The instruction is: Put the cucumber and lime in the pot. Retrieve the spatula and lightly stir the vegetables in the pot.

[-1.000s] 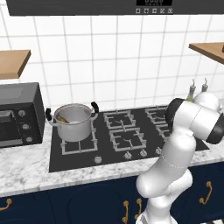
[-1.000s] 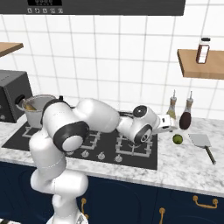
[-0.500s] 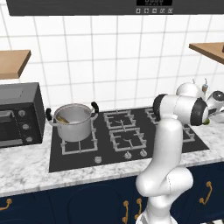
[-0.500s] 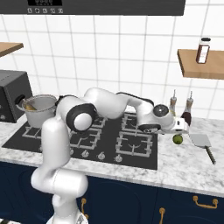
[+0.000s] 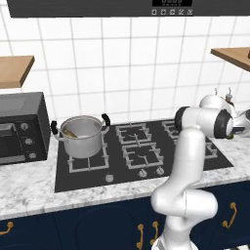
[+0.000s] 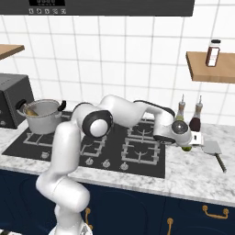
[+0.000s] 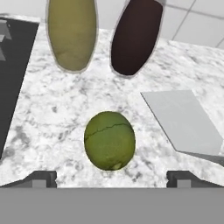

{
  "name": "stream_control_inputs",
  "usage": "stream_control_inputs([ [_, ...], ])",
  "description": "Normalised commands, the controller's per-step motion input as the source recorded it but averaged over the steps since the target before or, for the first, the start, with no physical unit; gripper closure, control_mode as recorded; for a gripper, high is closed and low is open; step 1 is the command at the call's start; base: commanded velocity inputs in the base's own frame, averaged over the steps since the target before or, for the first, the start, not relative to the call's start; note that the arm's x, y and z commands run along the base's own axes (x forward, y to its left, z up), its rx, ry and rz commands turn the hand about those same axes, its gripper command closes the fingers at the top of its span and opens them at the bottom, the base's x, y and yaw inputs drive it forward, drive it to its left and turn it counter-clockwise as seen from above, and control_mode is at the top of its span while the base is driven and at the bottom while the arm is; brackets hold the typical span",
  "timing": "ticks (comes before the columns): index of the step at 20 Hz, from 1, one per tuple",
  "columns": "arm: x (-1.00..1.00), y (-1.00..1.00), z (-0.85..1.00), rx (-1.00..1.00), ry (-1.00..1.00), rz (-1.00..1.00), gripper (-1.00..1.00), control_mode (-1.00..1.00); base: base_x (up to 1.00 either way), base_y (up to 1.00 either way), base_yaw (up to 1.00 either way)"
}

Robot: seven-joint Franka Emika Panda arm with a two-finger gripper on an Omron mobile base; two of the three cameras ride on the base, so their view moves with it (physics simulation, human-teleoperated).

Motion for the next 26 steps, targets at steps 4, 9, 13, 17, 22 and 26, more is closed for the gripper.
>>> stream_control_inputs([
  [4,0.54,0.0,-0.08,0.0,0.0,0.0,-1.0,-1.0,0.0,0.0,0.0],
  [9,0.16,0.0,-0.34,0.0,0.04,0.0,-1.0,-1.0,0.0,0.0,0.0],
  [13,0.17,0.0,-0.22,0.0,0.05,0.0,1.0,-1.0,0.0,0.0,0.0],
  [17,0.27,0.0,-0.12,0.0,0.06,-0.02,1.0,-1.0,0.0,0.0,0.0],
  [22,-0.04,0.06,0.12,0.03,0.01,-0.01,1.0,-1.0,0.0,0.0,0.0],
  [26,-0.82,0.7,0.66,0.06,-0.02,0.0,1.0,-1.0,0.0,0.0,0.0],
])
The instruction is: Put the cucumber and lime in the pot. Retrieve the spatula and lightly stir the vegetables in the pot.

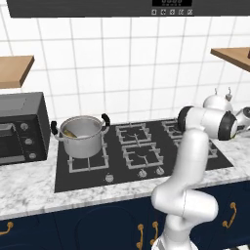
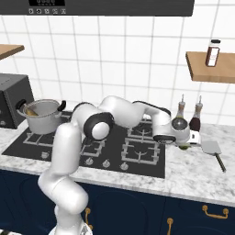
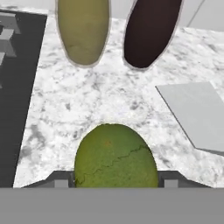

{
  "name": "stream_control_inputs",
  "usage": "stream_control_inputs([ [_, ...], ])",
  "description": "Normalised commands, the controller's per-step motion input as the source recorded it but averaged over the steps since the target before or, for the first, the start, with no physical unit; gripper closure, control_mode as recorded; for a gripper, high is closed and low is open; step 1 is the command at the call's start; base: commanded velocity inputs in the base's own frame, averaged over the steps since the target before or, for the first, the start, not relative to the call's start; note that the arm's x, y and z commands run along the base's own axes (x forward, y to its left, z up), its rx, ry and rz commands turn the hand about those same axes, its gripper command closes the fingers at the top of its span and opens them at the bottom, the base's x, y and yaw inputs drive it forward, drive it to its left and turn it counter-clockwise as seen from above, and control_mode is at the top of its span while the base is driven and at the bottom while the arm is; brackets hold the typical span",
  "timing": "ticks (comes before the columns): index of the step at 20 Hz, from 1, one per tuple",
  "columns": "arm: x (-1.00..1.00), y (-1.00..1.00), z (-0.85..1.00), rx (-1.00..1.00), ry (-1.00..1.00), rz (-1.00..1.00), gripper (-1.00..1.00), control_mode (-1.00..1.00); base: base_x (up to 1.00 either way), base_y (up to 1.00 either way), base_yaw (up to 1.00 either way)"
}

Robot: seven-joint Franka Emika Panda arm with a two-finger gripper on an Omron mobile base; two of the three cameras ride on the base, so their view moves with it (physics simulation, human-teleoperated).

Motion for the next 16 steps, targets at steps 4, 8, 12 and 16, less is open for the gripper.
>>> stream_control_inputs([
  [4,-0.88,1.0,0.91,0.09,0.0,0.01,1.0,-1.0,0.0,0.0,0.0],
  [8,-0.39,1.0,1.0,0.1,0.0,0.0,1.0,-1.0,0.0,0.0,0.0],
  [12,-0.2,1.0,1.0,0.06,0.02,0.01,1.0,-1.0,0.0,0.0,0.0],
  [16,-0.01,1.0,1.0,0.12,0.11,0.04,1.0,-1.0,0.0,0.0,0.0],
])
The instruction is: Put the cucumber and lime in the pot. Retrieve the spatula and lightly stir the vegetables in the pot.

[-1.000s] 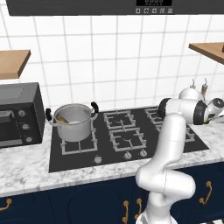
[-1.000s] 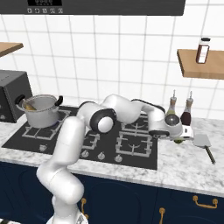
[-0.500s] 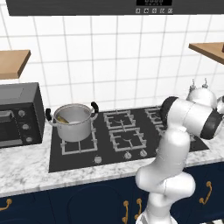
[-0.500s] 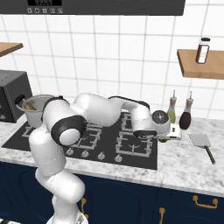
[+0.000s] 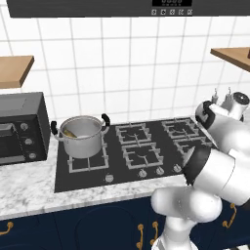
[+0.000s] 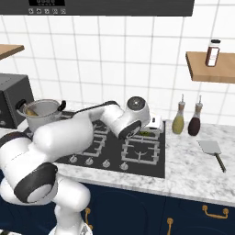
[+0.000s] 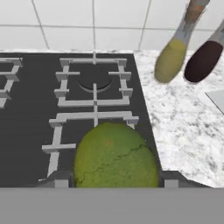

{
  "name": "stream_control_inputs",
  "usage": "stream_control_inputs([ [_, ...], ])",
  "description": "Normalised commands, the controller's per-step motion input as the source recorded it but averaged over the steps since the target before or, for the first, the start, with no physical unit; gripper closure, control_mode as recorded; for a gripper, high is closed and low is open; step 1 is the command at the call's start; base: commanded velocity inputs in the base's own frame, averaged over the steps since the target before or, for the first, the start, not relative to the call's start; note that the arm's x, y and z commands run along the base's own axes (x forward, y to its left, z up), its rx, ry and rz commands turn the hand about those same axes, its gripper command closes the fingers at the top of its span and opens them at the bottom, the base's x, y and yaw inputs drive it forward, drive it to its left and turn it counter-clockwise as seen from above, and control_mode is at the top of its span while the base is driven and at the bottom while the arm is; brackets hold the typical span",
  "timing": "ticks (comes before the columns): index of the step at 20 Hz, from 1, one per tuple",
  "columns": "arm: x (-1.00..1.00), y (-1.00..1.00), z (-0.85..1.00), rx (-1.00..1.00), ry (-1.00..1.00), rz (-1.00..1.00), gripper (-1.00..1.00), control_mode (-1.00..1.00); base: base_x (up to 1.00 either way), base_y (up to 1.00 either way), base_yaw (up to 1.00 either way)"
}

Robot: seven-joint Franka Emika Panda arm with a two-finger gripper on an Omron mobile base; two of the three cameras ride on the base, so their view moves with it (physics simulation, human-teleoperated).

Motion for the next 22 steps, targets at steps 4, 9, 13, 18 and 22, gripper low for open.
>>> stream_control_inputs([
  [4,-0.08,1.0,0.83,0.15,0.15,0.06,1.0,-1.0,0.0,0.0,0.0],
  [9,-0.06,1.0,0.6,0.12,0.19,0.09,1.0,-1.0,0.0,0.0,0.0],
  [13,-0.05,1.0,0.01,0.04,0.11,0.14,1.0,-1.0,0.0,0.0,0.0],
  [18,-0.03,1.0,0.0,0.0,0.05,0.14,1.0,-1.0,0.0,0.0,0.0],
  [22,0.0,1.0,0.01,0.0,0.02,0.14,1.0,-1.0,0.0,0.0,0.0],
])
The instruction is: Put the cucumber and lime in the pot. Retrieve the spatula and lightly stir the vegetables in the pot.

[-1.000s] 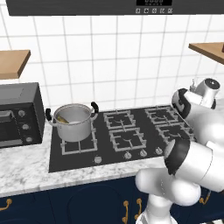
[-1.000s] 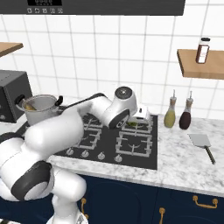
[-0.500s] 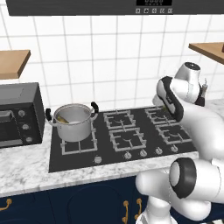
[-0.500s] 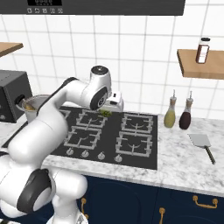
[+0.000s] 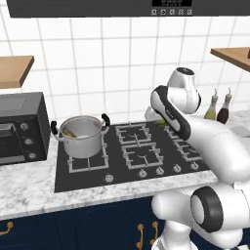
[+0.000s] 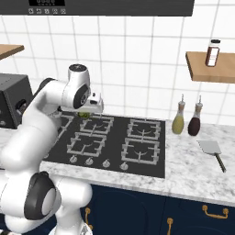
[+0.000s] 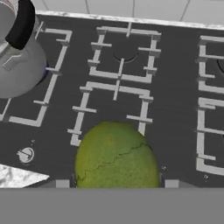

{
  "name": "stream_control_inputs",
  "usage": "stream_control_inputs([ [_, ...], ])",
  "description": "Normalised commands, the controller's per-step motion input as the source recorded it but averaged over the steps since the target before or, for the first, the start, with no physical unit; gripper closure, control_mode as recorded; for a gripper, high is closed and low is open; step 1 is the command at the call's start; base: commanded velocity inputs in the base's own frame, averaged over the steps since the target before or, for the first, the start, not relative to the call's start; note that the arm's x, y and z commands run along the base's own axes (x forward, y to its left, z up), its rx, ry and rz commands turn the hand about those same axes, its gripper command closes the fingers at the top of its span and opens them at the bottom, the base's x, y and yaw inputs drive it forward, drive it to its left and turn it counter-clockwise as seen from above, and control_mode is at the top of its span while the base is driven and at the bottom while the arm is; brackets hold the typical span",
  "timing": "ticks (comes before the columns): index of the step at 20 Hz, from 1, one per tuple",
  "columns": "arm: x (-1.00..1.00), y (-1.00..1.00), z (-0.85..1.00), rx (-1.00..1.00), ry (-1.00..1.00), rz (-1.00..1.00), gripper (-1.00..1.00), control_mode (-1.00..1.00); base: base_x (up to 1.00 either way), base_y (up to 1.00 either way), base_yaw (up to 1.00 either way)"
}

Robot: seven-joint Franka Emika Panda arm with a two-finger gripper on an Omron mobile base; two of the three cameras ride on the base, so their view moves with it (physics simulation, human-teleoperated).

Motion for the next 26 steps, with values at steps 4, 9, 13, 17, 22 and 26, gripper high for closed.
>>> stream_control_inputs([
  [4,0.0,1.0,0.01,0.0,0.0,0.14,1.0,-1.0,0.0,0.0,0.0],
  [9,0.0,1.0,0.06,0.0,0.0,0.13,1.0,-1.0,0.0,0.0,0.0],
  [13,0.02,1.0,0.16,0.0,0.0,0.12,1.0,-1.0,0.0,0.0,0.0],
  [17,0.37,1.0,0.15,0.0,-0.02,0.05,1.0,-1.0,0.0,0.0,0.0],
  [22,0.67,1.0,0.01,0.0,-0.07,0.0,1.0,-1.0,0.0,0.0,0.0],
  [26,0.86,0.85,-0.2,0.0,-0.04,0.0,1.0,-1.0,0.0,0.0,0.0],
])
